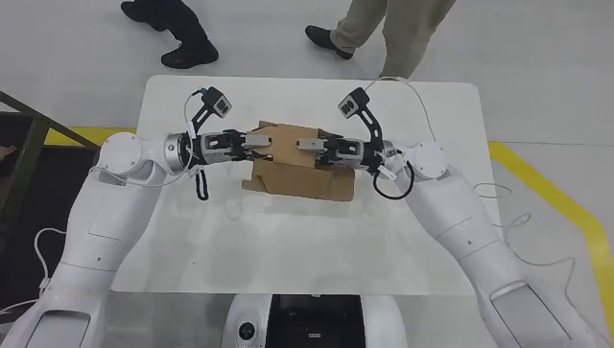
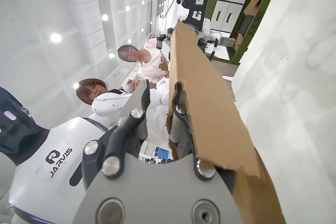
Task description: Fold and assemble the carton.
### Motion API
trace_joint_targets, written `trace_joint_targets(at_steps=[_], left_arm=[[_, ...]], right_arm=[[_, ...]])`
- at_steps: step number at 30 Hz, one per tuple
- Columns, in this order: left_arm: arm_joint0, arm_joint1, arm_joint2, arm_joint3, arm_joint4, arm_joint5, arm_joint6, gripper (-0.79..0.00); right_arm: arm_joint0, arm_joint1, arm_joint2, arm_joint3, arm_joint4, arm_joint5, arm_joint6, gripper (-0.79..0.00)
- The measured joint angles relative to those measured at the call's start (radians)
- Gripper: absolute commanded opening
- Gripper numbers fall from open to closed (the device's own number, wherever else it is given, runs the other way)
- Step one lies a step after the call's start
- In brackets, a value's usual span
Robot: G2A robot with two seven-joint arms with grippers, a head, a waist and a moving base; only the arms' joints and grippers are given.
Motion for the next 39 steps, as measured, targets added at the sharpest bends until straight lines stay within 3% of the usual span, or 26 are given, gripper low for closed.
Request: trace_joint_targets(at_steps=[3,4,5,6,7,31,39], left_arm=[[-0.001,0.000,0.000,0.000,0.000,-0.003,-0.001,-0.785],[-0.001,0.000,0.000,0.001,0.000,-0.004,-0.001,-0.742],[-0.001,0.000,0.000,0.002,0.001,-0.004,-0.001,-0.480],[-0.001,0.000,-0.001,0.003,0.001,-0.004,0.000,-0.046],[-0.001,0.000,-0.002,0.005,0.001,-0.004,0.002,0.000],[-0.001,-0.004,-0.045,-0.042,-0.151,0.014,0.030,0.000],[-0.019,-0.016,0.008,-0.047,-0.175,0.030,0.029,0.000]], right_arm=[[0.000,-0.002,0.001,0.005,-0.002,0.002,0.001,-0.785],[0.000,-0.002,0.001,0.006,-0.002,0.003,0.000,-0.785],[-0.001,-0.003,0.002,0.007,-0.003,0.005,-0.001,-0.785],[-0.001,-0.003,0.003,0.007,-0.005,0.008,-0.003,-0.785],[-0.001,-0.003,0.004,0.007,-0.007,0.009,-0.004,-0.785],[-0.026,0.001,0.018,-0.014,-0.142,0.036,-0.051,-0.785],[-0.042,-0.003,0.010,-0.037,-0.159,0.040,-0.077,-0.785]])
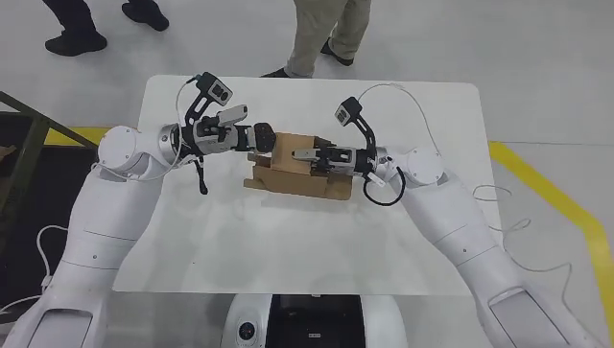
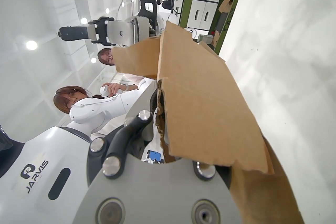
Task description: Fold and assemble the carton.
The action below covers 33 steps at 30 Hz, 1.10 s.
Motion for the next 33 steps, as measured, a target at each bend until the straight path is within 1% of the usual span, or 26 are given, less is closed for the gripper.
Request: trace_joint_targets(at_steps=[6,9,12,15,20,25,33], left_arm=[[-0.013,-0.007,0.031,-0.002,0.017,-0.002,0.007,0.000],[-0.017,-0.007,0.031,0.004,0.035,-0.005,0.018,0.000],[-0.014,-0.006,0.008,0.007,0.025,-0.026,0.038,0.000],[0.003,-0.003,-0.027,0.000,0.011,-0.044,0.056,0.000],[0.043,0.003,-0.067,-0.021,0.019,-0.032,0.067,0.000],[0.072,0.006,-0.076,-0.033,0.038,-0.015,0.073,0.000],[0.073,0.005,-0.077,-0.032,0.090,-0.025,0.108,0.000]], right_arm=[[-0.016,0.001,0.005,-0.012,-0.001,0.002,-0.002,-0.785],[-0.021,0.003,0.012,-0.022,-0.001,0.005,0.000,-0.785],[-0.026,0.005,0.024,-0.027,0.006,0.006,0.001,-0.785],[-0.030,0.008,0.037,-0.029,0.007,0.004,0.005,-0.785],[-0.039,0.012,0.050,-0.044,0.009,0.009,0.011,-0.785],[-0.047,0.014,0.055,-0.065,0.021,0.014,0.022,-0.785],[-0.068,0.013,0.041,-0.108,0.037,0.028,0.058,-0.785]])
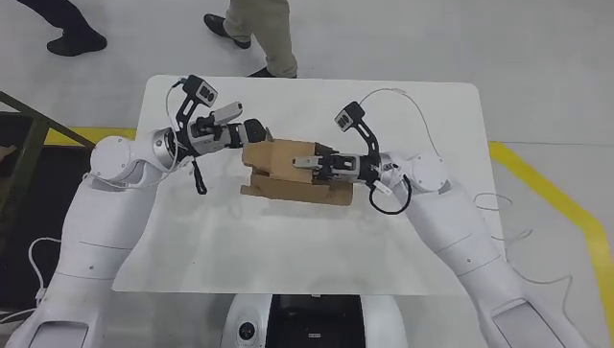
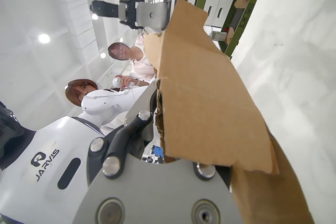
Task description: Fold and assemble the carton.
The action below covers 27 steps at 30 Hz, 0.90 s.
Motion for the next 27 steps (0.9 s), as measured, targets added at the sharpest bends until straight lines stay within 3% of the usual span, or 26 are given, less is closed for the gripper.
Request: trace_joint_targets(at_steps=[14,19,27], left_arm=[[-0.036,-0.010,0.044,0.018,0.035,-0.019,0.018,0.000],[-0.011,-0.005,0.012,-0.016,0.096,-0.037,0.072,0.000],[0.030,-0.004,0.015,-0.069,0.084,-0.008,0.054,0.000]], right_arm=[[-0.014,0.001,0.009,-0.012,-0.013,-0.002,-0.040,-0.785],[-0.021,0.008,0.040,-0.007,-0.043,-0.003,-0.088,-0.785],[-0.014,0.008,0.055,0.001,-0.083,-0.022,-0.166,-0.785]])
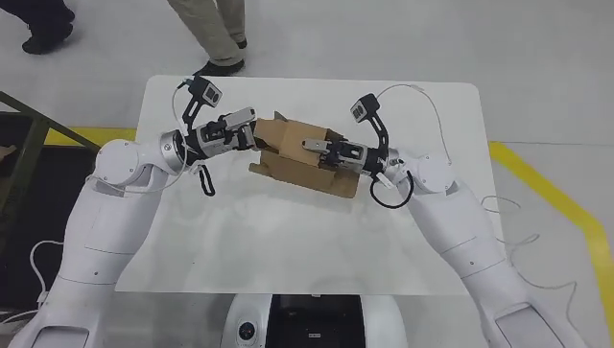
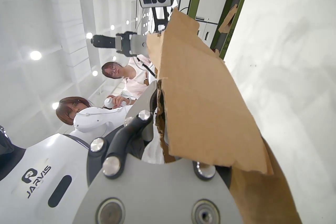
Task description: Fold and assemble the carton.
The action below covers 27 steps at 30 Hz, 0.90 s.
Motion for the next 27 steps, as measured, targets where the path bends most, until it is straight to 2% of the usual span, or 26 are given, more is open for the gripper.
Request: trace_joint_targets(at_steps=[15,27], left_arm=[[0.031,-0.004,0.019,-0.024,-0.035,0.030,-0.008,0.000],[0.003,-0.014,0.057,0.005,-0.047,0.026,0.012,0.000]], right_arm=[[-0.015,-0.001,0.022,-0.011,-0.047,-0.023,-0.123,-0.785],[-0.045,-0.005,0.013,-0.069,-0.048,-0.010,-0.160,-0.785]])
